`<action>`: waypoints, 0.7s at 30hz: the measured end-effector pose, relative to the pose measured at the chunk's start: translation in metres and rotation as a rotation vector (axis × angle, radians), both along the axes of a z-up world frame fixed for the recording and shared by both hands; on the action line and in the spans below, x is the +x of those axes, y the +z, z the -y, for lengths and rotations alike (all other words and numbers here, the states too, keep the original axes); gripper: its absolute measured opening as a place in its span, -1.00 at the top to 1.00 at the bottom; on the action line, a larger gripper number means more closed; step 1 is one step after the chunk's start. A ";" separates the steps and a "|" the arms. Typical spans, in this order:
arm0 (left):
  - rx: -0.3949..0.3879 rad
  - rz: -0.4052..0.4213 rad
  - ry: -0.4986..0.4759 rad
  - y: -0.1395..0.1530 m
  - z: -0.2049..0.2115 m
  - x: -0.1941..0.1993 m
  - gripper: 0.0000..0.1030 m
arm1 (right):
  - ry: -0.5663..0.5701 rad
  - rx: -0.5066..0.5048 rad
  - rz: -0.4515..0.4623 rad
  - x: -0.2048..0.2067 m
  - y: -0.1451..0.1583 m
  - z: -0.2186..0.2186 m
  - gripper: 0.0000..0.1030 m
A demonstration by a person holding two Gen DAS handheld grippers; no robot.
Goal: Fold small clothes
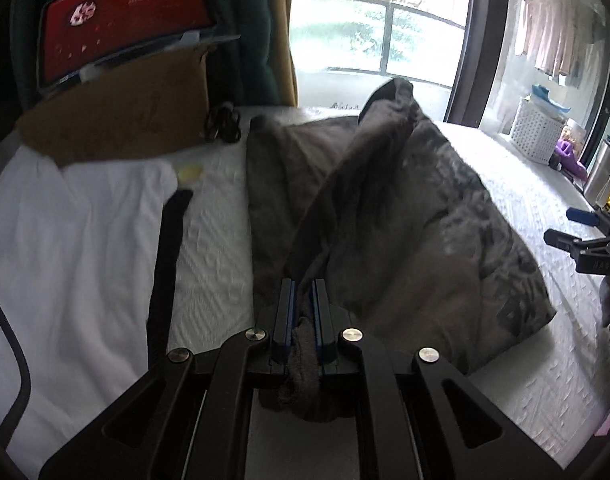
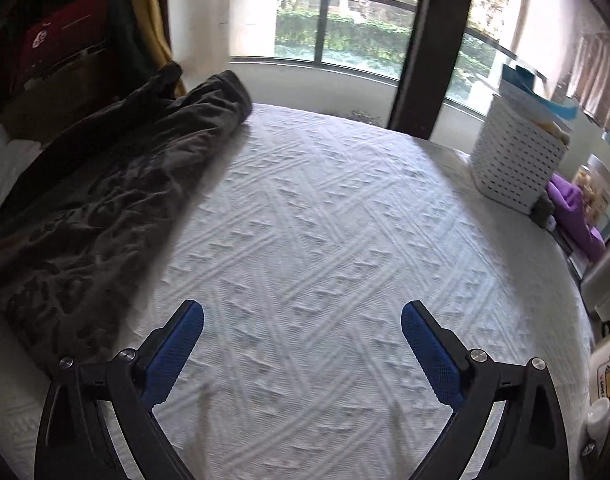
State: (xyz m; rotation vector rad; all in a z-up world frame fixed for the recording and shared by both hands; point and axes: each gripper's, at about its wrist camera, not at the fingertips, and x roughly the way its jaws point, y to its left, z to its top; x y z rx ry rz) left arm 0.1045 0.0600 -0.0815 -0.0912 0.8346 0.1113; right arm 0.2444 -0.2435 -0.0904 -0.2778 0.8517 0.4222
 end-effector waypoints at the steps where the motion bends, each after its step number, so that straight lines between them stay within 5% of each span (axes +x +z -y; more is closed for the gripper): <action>1: -0.001 -0.004 0.004 -0.001 -0.001 -0.002 0.80 | 0.011 -0.001 -0.002 0.000 0.000 -0.004 -0.94; 4: -0.015 -0.023 0.001 -0.002 -0.006 -0.005 0.73 | 0.035 -0.006 -0.004 -0.001 0.000 -0.014 -0.94; 8: -0.006 0.017 0.006 0.018 -0.013 -0.014 -0.26 | 0.046 0.000 -0.001 -0.001 0.003 -0.021 -0.94; 21: 0.059 0.098 -0.193 0.054 0.001 0.067 -0.30 | 0.089 0.041 0.047 0.020 0.030 -0.042 -0.94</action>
